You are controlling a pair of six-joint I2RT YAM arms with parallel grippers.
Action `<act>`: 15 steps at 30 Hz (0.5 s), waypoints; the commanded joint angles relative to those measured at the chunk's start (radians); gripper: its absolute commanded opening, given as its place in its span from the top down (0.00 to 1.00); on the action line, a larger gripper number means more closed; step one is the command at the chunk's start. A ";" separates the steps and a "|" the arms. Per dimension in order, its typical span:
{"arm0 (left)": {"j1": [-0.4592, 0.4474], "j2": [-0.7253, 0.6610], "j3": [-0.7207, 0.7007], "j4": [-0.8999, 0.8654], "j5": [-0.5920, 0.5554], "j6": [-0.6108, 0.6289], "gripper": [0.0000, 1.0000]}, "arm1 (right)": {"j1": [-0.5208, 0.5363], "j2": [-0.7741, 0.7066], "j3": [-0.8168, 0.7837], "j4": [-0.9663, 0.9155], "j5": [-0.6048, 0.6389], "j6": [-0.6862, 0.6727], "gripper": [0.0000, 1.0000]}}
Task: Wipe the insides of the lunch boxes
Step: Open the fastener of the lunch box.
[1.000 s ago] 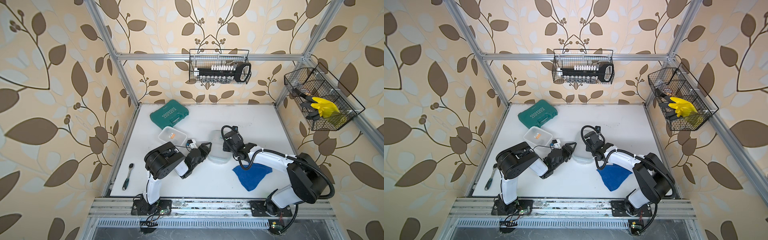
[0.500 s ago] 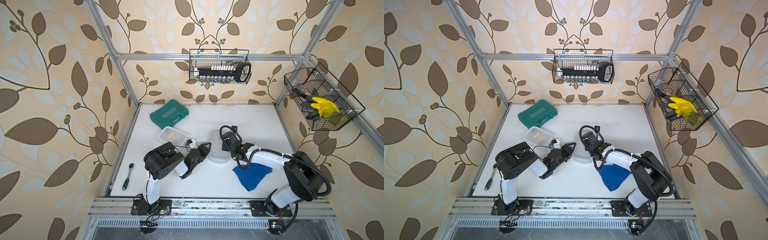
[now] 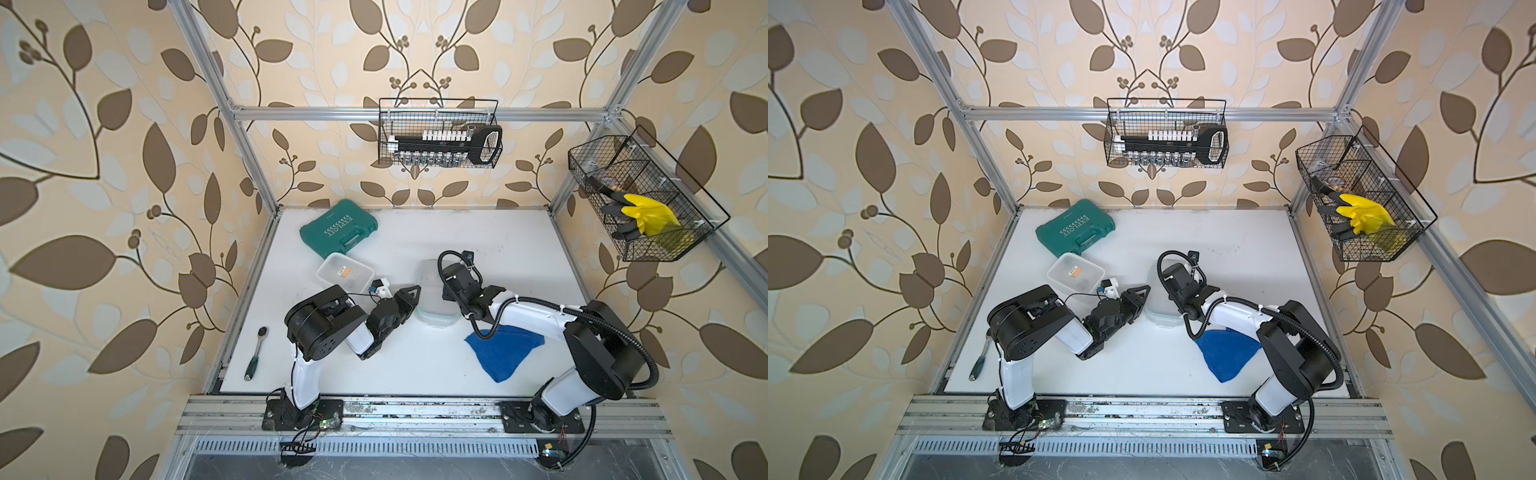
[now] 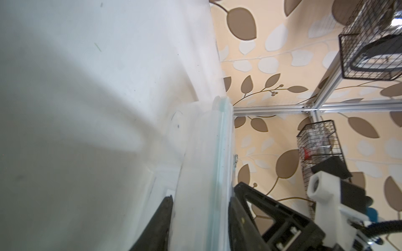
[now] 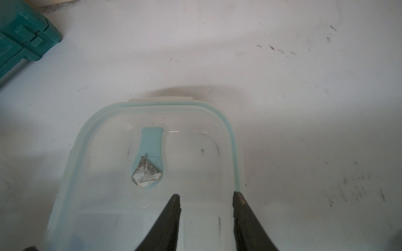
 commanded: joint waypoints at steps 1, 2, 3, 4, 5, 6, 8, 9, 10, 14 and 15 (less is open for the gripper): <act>-0.018 -0.025 0.029 0.114 0.092 -0.002 0.70 | 0.042 0.114 -0.057 -0.206 -0.211 0.001 0.60; -0.018 -0.020 0.030 0.115 0.093 -0.005 0.73 | 0.042 0.118 -0.056 -0.208 -0.210 0.002 0.60; -0.018 -0.017 0.032 0.115 0.093 -0.003 0.80 | 0.042 0.120 -0.056 -0.207 -0.210 0.002 0.60; -0.018 -0.017 0.031 0.115 0.093 0.000 0.87 | 0.042 0.122 -0.055 -0.208 -0.207 0.004 0.60; -0.018 -0.018 0.029 0.115 0.092 0.003 0.90 | 0.042 0.122 -0.056 -0.208 -0.206 0.005 0.61; -0.018 -0.019 0.029 0.115 0.092 0.006 0.91 | 0.042 0.124 -0.057 -0.209 -0.207 0.005 0.61; -0.018 -0.017 0.029 0.112 0.091 0.005 0.91 | 0.052 0.128 -0.058 -0.208 -0.206 0.005 0.61; -0.018 -0.017 0.030 0.108 0.093 0.005 0.95 | 0.062 0.129 -0.059 -0.208 -0.208 0.006 0.61; -0.018 -0.016 0.033 0.100 0.096 0.006 0.99 | 0.066 0.133 -0.060 -0.209 -0.209 0.007 0.62; -0.018 -0.022 0.032 0.061 0.098 0.008 1.00 | 0.074 0.140 -0.056 -0.216 -0.203 0.007 0.63; -0.018 -0.028 0.032 0.042 0.098 0.009 1.00 | 0.076 0.141 -0.054 -0.218 -0.203 0.006 0.63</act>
